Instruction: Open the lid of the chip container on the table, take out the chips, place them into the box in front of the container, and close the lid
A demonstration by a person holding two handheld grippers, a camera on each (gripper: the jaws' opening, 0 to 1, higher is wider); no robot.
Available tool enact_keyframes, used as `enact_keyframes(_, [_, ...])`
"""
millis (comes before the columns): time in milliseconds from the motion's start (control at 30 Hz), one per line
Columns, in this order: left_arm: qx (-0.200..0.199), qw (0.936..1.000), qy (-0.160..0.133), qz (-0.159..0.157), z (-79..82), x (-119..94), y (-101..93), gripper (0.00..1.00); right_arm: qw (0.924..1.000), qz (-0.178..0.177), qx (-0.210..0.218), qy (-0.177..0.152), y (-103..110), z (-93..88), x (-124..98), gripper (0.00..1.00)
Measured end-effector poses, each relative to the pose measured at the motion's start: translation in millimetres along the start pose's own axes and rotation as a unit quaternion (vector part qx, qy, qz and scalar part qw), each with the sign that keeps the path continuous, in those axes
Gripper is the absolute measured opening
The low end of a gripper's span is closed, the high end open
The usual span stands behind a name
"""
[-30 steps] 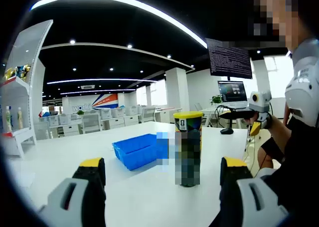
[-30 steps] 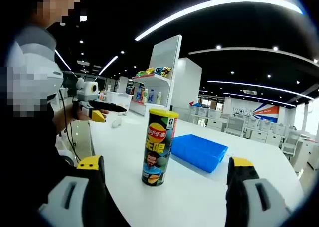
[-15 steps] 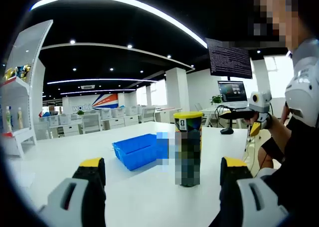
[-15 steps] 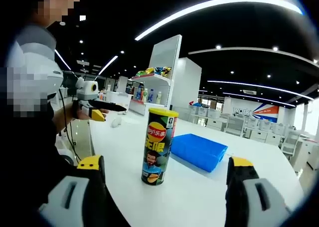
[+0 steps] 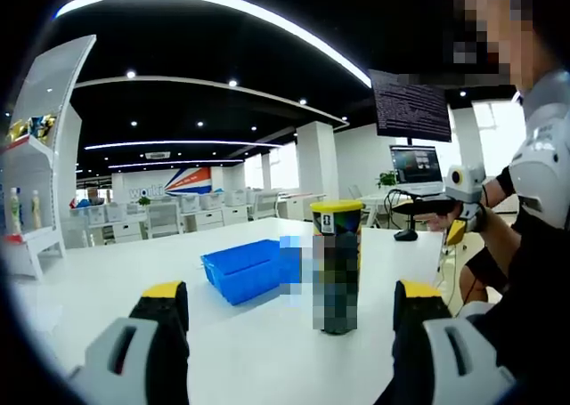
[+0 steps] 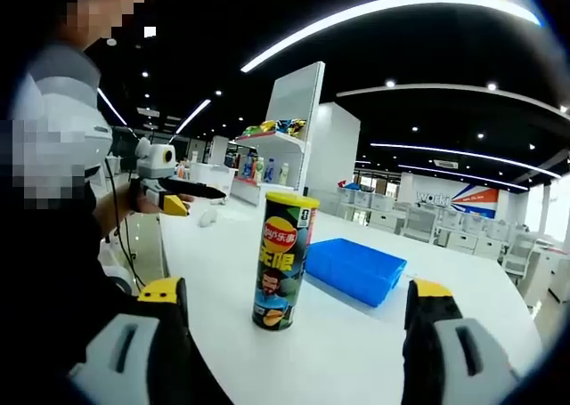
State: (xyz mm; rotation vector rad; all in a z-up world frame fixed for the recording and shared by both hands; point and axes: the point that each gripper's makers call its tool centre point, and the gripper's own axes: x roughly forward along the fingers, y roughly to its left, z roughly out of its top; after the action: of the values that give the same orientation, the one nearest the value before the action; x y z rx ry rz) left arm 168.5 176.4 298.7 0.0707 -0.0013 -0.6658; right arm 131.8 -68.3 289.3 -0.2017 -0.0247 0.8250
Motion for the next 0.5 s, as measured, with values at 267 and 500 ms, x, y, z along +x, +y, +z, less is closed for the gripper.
enact_keyframes(267, [-0.028,0.9987,-0.028,-0.031,5.6,20.1,-14.8,0.95,0.9992,0.022,-0.008,-0.031,1.0,23.7,14.0,0.95])
enact_keyframes(500, [-0.041,0.9955,-0.030,-0.080,-4.9,63.2,-40.8,0.95,0.9958,0.064,-0.020,-0.063,8.2,52.5,46.9,0.95])
